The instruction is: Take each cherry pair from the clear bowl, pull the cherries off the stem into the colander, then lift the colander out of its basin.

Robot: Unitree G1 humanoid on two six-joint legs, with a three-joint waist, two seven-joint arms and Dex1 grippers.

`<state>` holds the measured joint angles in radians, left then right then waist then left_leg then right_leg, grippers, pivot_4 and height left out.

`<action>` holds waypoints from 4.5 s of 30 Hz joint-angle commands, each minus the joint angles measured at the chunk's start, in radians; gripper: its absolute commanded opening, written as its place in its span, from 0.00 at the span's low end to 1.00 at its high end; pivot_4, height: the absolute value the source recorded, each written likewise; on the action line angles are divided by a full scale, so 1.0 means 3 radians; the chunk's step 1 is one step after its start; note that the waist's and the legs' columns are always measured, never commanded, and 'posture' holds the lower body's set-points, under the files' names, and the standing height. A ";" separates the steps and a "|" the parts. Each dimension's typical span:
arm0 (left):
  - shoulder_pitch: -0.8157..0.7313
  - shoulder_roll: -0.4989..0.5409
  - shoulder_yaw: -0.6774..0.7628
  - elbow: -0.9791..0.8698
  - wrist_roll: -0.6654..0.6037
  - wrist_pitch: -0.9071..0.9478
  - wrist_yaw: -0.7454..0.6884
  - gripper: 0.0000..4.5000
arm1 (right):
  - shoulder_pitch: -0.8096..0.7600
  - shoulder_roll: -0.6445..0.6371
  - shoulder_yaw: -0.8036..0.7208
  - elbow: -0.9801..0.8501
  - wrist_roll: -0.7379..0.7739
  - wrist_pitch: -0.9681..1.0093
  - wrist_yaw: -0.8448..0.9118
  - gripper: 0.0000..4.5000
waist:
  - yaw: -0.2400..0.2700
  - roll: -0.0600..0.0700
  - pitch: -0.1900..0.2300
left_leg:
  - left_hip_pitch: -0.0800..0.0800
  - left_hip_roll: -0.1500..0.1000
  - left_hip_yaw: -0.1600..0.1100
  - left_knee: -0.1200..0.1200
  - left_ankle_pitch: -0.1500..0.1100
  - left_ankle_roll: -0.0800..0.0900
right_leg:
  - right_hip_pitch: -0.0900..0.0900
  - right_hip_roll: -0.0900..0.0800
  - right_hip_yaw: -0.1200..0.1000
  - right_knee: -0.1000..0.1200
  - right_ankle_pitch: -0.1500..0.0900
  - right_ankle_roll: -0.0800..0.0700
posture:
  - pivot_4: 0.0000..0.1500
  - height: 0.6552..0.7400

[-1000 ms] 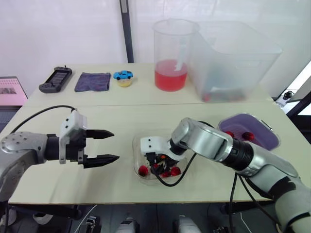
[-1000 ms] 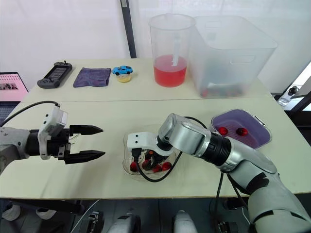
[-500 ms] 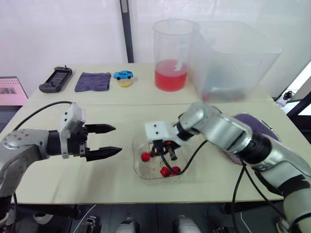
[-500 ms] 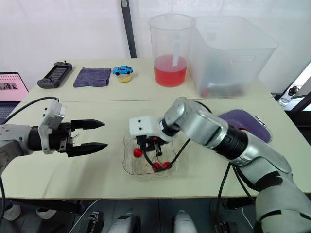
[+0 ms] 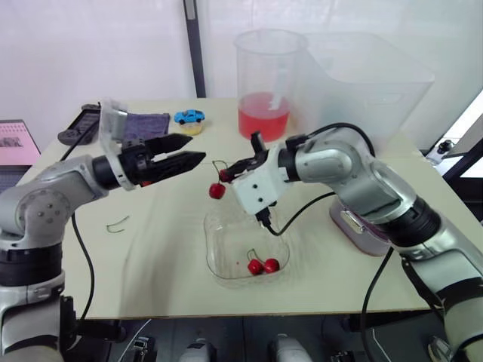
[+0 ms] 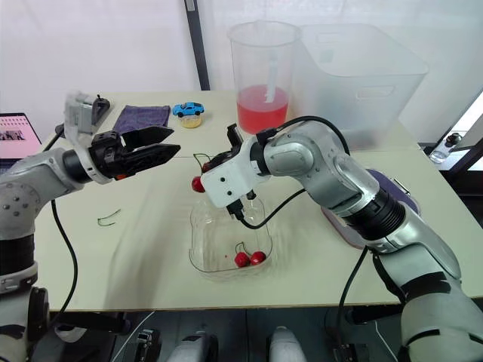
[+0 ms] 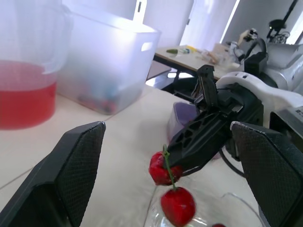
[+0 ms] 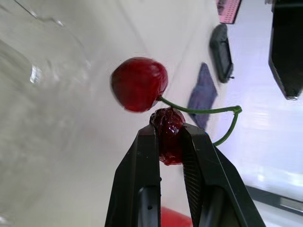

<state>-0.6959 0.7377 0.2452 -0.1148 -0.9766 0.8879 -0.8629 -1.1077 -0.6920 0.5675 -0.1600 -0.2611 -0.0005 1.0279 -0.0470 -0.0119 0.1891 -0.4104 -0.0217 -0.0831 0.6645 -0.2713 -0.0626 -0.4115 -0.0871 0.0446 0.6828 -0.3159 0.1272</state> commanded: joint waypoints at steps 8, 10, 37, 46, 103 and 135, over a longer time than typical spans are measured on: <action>-0.0131 -0.0148 -0.0239 0.0075 0.0315 -0.0181 -0.0027 0.88 | 0.0100 0.0116 -0.0300 -0.0345 -0.0078 0.0207 0.0149 0.08 | 0.0008 0.0000 0.0000 | 0.0000 -0.0001 -0.0001 0.0002 0.0000 -0.0001 | 0.0002 0.0000 0.0000 0.0000 0.0000 0.0000 | 1.00 0.93; -0.0121 -0.0175 -0.0258 0.0048 0.0349 -0.0191 -0.0053 0.70 | 0.0121 0.0145 -0.0317 -0.0381 -0.0092 0.0255 0.0183 0.08 | 0.0001 0.0000 0.0000 | 0.0000 -0.0001 -0.0001 0.0001 0.0000 -0.0001 | 0.0002 0.0000 0.0000 0.0000 0.0000 0.0000 | 1.00 0.93; 0.0104 -0.0528 -0.0346 -0.0126 0.0506 -0.0280 -0.0030 0.01 | 0.0127 0.0235 -0.0350 -0.0436 -0.0122 0.0479 0.0325 0.08 | 0.0007 0.0000 0.0000 | 0.0000 -0.0001 -0.0002 0.0002 0.0001 -0.0001 | 0.0002 -0.0001 0.0000 0.0000 0.0000 0.0000 | 1.00 0.93; 0.0044 -0.0550 -0.0327 -0.0111 0.0499 -0.0266 0.0029 0.00 | 0.0170 0.0232 -0.0387 -0.0493 -0.0024 0.0636 0.0440 0.36 | 0.0008 0.0000 0.0000 | 0.0000 -0.0001 -0.0002 0.0002 0.0001 -0.0001 | 0.0002 -0.0001 0.0000 0.0000 0.0000 0.0000 | 1.00 0.93; -0.0201 -0.0454 -0.0535 -0.0035 0.0477 -0.0205 -0.0566 0.00 | 0.0485 0.0393 -0.1577 -0.0430 0.2931 0.3784 -0.0415 0.32 | 0.0010 0.0000 0.0000 | 0.0001 -0.0001 -0.0002 0.0001 -0.0006 0.0011 | 0.0004 -0.0001 -0.0001 -0.0001 0.0000 0.0000 | 1.00 0.93; -0.0178 -0.0606 -0.0553 0.0058 0.0567 -0.0434 -0.0555 0.00 | 0.1292 -0.1728 -0.1836 0.0101 0.2431 0.3196 0.0126 0.22 | 0.0110 -0.0003 0.0001 | 0.0001 -0.0004 0.0006 0.0004 -0.0010 0.0018 | 0.0012 -0.0003 -0.0003 -0.0009 0.0000 0.0000 | 1.00 0.93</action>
<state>-0.7390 0.5654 0.0622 -0.0862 -0.8095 0.7886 -1.0363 -0.7283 -1.1789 0.0368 -0.1613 0.5113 1.0192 1.0406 -0.0140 -0.0127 0.1893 -0.4100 -0.0226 -0.0808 0.6657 -0.2744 -0.0571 -0.4078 -0.0876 0.0436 0.6803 -0.3159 0.1272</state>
